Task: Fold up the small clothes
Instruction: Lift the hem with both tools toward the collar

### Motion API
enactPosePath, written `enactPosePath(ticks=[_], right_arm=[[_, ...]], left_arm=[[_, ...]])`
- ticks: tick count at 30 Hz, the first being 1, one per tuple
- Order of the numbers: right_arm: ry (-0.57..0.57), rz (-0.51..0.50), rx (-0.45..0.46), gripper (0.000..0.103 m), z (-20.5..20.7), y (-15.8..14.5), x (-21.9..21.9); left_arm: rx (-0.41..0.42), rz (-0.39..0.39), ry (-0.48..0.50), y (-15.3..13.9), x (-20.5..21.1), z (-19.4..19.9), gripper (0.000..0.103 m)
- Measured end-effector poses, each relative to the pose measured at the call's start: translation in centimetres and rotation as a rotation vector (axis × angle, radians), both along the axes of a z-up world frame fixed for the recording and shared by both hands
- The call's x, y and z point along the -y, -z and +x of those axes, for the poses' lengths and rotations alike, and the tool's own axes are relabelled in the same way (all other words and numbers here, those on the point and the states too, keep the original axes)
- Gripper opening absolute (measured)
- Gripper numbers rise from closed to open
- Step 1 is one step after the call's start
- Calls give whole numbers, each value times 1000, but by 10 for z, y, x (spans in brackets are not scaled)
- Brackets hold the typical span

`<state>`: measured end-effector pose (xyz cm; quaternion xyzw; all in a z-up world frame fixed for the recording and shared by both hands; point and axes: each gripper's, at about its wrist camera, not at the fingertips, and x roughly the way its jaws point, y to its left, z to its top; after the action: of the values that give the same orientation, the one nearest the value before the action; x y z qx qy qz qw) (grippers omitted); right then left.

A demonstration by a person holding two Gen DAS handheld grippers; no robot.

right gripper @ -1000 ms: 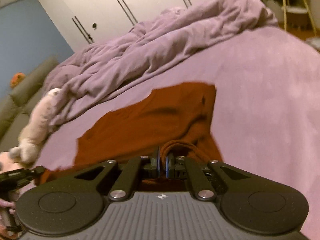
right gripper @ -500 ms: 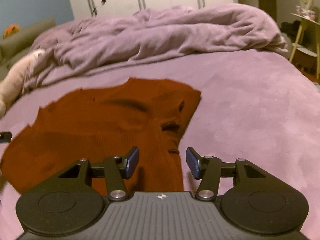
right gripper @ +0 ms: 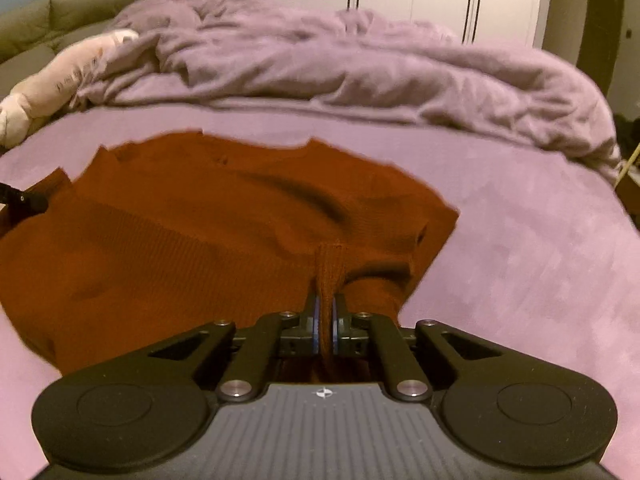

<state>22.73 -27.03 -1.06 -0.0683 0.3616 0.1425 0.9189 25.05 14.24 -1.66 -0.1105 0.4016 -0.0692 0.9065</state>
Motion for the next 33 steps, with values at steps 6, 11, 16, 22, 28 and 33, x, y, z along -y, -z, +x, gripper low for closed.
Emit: enactPosePath(ticks=[6, 11, 16, 22, 28, 33], right_arm=[[12, 20, 134, 4, -10, -40, -1], [110, -4, 217, 4, 27, -61, -4], [201, -67, 246, 4, 87, -58, -16], [262, -112, 219, 4, 145, -33, -28], [327, -174, 186, 5, 172, 4, -28], [334, -122, 153, 5, 153, 13, -11]], left_arm=[[147, 23, -32, -54, 3, -11, 10], [229, 48, -99, -79, 9, 32, 10], [215, 120, -166, -62, 17, 91, 10], [200, 210, -179, -37, 28, 135, 10], [191, 325, -229, -5, 36, 159, 10], [130, 270, -258, 9, 18, 135, 37]])
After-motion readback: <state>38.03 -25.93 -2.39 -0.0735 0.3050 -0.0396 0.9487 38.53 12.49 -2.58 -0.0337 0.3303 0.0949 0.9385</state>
